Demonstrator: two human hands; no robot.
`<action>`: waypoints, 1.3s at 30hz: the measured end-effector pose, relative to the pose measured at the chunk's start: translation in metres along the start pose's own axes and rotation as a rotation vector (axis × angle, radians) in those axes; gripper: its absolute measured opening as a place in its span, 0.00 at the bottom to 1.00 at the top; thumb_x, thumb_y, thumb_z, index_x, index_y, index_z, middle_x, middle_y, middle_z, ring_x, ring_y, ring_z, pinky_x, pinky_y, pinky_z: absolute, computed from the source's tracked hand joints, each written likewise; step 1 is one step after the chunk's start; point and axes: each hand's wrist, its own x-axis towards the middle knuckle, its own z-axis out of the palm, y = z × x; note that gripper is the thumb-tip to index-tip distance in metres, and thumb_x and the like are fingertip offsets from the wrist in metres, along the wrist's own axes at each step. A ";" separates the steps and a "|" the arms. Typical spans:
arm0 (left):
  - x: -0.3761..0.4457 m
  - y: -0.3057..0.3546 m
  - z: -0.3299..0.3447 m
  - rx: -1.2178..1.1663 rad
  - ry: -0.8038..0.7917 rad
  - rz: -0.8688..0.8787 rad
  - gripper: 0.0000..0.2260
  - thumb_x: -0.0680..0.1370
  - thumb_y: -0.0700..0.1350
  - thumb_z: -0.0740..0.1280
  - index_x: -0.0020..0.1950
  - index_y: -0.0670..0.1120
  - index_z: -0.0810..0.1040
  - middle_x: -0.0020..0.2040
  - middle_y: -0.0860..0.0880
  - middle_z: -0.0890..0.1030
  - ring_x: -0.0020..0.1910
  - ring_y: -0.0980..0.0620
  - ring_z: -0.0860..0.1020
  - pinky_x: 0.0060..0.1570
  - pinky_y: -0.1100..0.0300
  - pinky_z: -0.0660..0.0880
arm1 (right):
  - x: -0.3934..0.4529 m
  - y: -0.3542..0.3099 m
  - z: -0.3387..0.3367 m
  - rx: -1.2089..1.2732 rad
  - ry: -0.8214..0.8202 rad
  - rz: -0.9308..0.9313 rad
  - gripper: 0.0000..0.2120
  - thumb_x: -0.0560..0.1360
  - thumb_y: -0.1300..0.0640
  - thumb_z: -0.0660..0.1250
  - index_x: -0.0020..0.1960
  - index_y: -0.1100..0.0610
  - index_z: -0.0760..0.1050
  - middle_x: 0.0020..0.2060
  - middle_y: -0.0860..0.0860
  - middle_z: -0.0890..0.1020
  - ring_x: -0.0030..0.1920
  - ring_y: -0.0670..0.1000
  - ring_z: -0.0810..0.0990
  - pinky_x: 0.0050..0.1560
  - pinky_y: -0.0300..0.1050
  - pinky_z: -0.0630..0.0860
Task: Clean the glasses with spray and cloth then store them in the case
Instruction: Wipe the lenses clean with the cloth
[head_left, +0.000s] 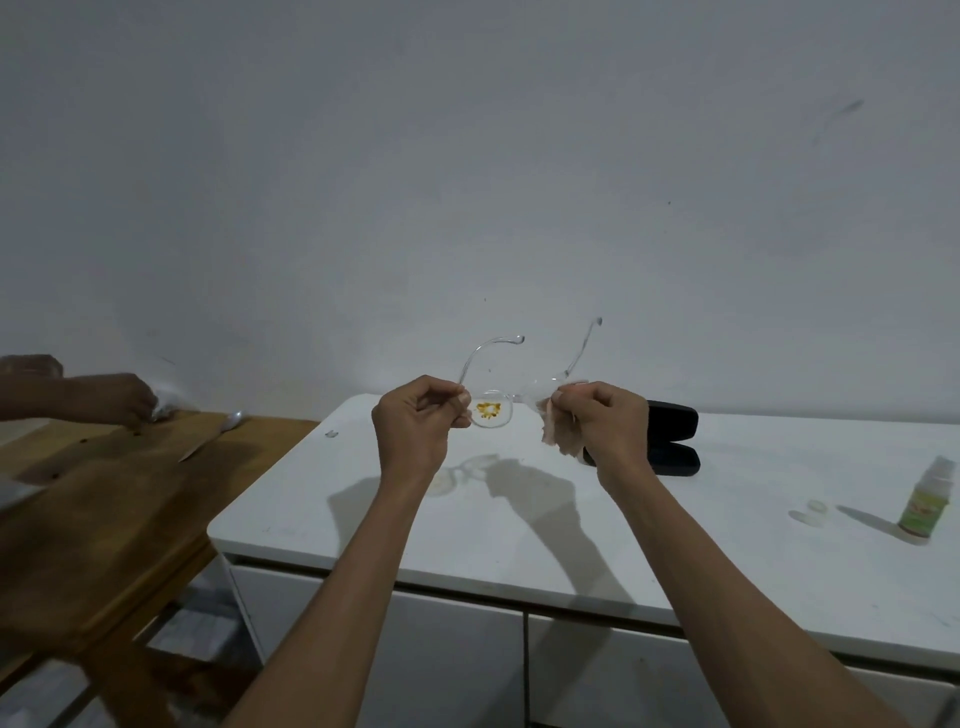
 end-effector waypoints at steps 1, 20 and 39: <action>-0.001 0.001 0.002 -0.005 0.005 0.009 0.02 0.73 0.29 0.73 0.45 0.33 0.83 0.38 0.39 0.85 0.32 0.48 0.84 0.37 0.59 0.83 | 0.000 0.000 0.004 0.025 0.037 -0.008 0.08 0.73 0.67 0.71 0.35 0.65 0.81 0.32 0.66 0.83 0.26 0.58 0.75 0.26 0.45 0.71; -0.003 0.008 0.017 -0.047 0.070 0.133 0.03 0.73 0.31 0.74 0.42 0.38 0.84 0.35 0.42 0.85 0.34 0.42 0.84 0.38 0.55 0.84 | 0.023 -0.008 0.032 0.127 0.011 0.031 0.03 0.71 0.65 0.77 0.39 0.60 0.85 0.39 0.52 0.87 0.38 0.51 0.85 0.35 0.42 0.80; 0.003 -0.009 -0.003 0.003 0.174 -0.059 0.03 0.74 0.31 0.74 0.42 0.38 0.84 0.36 0.41 0.85 0.31 0.48 0.83 0.35 0.63 0.80 | 0.004 0.014 0.003 -0.067 -0.167 -0.041 0.02 0.75 0.61 0.75 0.46 0.59 0.85 0.35 0.63 0.85 0.30 0.58 0.80 0.28 0.44 0.69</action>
